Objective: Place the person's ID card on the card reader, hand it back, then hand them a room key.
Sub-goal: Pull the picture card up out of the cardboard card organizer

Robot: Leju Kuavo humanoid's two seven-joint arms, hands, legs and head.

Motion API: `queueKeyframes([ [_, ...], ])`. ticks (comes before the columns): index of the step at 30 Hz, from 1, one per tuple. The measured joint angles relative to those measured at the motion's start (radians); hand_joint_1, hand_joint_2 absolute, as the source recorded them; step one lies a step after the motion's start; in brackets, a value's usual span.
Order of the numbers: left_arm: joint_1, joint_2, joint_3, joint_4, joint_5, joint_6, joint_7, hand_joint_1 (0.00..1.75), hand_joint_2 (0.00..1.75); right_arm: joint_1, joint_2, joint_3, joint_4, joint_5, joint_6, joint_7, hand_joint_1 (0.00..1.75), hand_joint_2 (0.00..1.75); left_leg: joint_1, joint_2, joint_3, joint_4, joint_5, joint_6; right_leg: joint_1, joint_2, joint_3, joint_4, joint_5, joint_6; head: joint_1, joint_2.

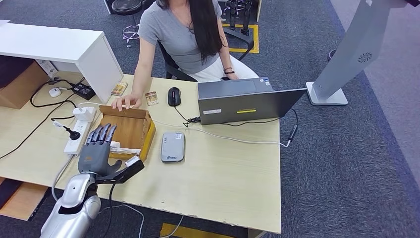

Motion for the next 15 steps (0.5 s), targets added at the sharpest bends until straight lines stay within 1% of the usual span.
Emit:
queueKeyframes([
  [1,-0.001,0.000,-0.001,0.002,0.004,-0.008,0.000,1.75,1.75,0.000,0.000,0.000,0.000,-0.001,0.000,0.000,0.00,0.00,0.000,0.000,0.000,0.000,0.000,0.000,0.000,0.000,0.000,0.000,0.000,0.000,0.000,0.000],
  [6,-0.002,0.007,-0.006,0.010,0.050,-0.069,-0.002,1.75,1.75,0.000,0.000,0.000,0.000,-0.006,0.000,-0.002,0.00,0.00,0.000,0.000,0.000,0.000,0.000,0.000,0.000,0.000,0.000,0.000,0.000,0.000,0.000,0.000],
  [15,-0.005,0.010,-0.006,0.011,0.066,-0.080,-0.007,1.75,1.75,0.000,0.000,0.000,0.000,-0.009,0.000,-0.003,0.00,0.00,0.000,0.000,0.000,0.000,0.000,0.000,0.000,0.000,0.000,0.000,0.000,0.000,0.000,0.000],
])
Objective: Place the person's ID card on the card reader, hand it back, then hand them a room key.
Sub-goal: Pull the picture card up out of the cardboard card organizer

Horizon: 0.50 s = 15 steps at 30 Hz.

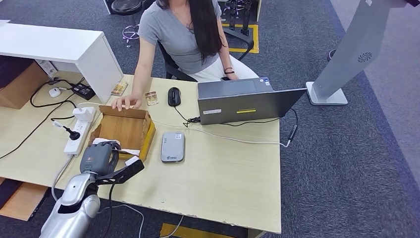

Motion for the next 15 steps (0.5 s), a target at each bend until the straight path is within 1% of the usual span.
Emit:
queueKeyframes([
  [15,-0.002,0.005,0.000,0.000,0.000,0.000,-0.001,1.75,1.75,0.000,0.000,0.000,0.000,0.000,0.000,0.000,0.00,0.00,0.000,0.000,0.000,0.000,0.000,0.000,0.000,0.001,0.000,0.000,0.000,0.000,0.000,0.000],
])
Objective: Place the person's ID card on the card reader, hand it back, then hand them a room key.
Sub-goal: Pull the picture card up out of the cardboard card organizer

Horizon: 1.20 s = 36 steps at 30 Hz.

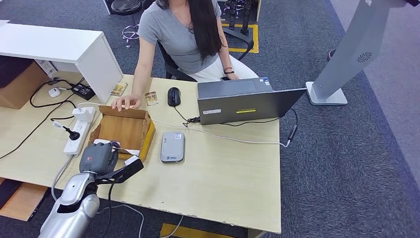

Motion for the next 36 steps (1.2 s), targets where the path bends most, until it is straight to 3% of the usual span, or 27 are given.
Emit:
queueKeyframes([
  [29,-0.003,0.001,-0.001,0.002,-0.002,0.013,-0.009,1.75,1.75,0.000,0.000,0.000,0.000,-0.002,0.001,-0.002,0.00,0.00,0.000,0.000,0.000,0.000,0.000,0.000,0.000,0.000,-0.001,0.000,0.000,0.000,0.000,0.000],
  [32,-0.072,0.006,-0.024,0.001,-0.012,0.067,-0.043,1.75,1.75,0.000,-0.002,0.000,0.000,-0.008,0.010,-0.018,0.00,0.00,0.000,-0.004,-0.004,0.001,0.003,0.001,0.000,-0.004,-0.005,0.000,0.001,0.001,0.000,0.000],
  [36,-0.235,0.021,-0.076,-0.002,-0.011,0.026,-0.032,1.75,1.75,-0.008,-0.006,0.000,0.000,-0.012,0.017,-0.027,0.00,0.00,0.000,-0.007,-0.006,0.001,0.006,0.001,0.001,-0.008,-0.003,0.000,0.005,0.000,0.000,0.000],
])
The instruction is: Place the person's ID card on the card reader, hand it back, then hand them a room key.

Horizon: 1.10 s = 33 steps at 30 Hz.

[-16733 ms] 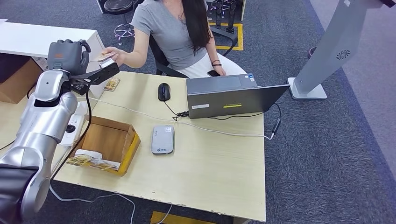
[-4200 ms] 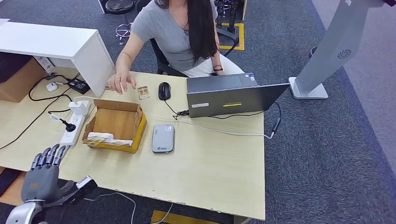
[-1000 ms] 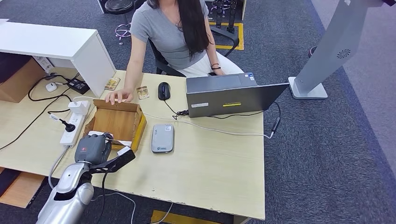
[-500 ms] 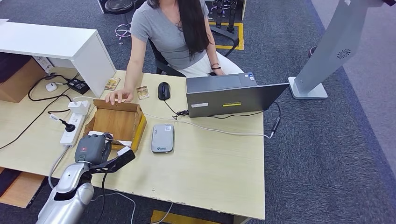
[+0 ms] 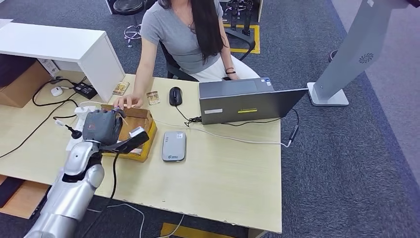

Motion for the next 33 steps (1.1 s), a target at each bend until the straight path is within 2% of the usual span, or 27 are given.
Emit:
queueKeyframes([
  [3,-0.049,0.006,-0.022,0.000,0.001,-0.001,0.005,1.75,1.75,0.001,0.000,0.000,0.000,0.001,0.000,0.000,0.00,0.00,0.000,0.005,0.002,0.000,0.000,0.000,0.000,0.005,-0.001,0.000,0.001,0.000,0.000,0.000],
  [15,-0.156,0.011,-0.075,0.000,-0.004,-0.003,0.008,1.75,1.75,0.000,0.000,0.002,0.000,0.005,0.000,0.001,0.00,0.00,0.000,0.005,0.001,0.000,0.000,0.000,0.000,0.006,-0.002,0.000,0.001,0.000,0.000,0.000],
  [33,-0.184,0.011,-0.091,0.000,-0.006,-0.003,0.009,1.75,1.75,-0.001,0.000,0.009,0.000,0.006,0.000,0.001,0.00,0.00,0.000,0.005,0.001,0.000,0.000,0.000,0.000,0.006,-0.002,0.000,0.001,0.000,0.000,0.000],
])
